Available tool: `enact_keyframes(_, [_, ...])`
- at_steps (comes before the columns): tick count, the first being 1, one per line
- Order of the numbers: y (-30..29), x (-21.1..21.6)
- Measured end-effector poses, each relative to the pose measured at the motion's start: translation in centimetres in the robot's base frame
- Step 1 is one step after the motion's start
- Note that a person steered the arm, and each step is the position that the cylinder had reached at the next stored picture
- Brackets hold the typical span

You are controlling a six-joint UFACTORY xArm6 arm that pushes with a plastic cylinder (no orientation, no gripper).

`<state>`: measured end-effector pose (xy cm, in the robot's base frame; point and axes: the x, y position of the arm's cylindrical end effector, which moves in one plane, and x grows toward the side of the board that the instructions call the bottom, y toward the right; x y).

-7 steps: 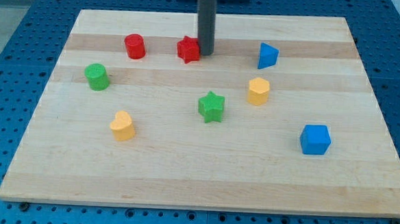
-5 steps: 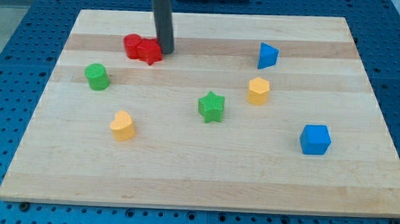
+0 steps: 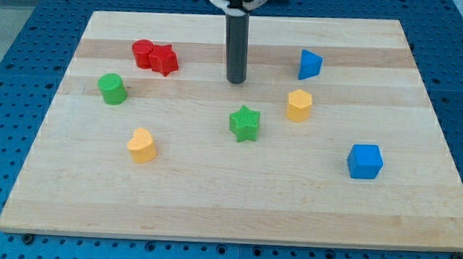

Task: Slide the yellow hexagon slightly down and left a bit

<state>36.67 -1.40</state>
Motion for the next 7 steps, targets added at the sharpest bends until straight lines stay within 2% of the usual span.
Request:
enact_keyframes(4, [10.9,3.4])
enact_keyframes(6, [11.0,8.4])
enact_keyframes(7, [11.7,7.4])
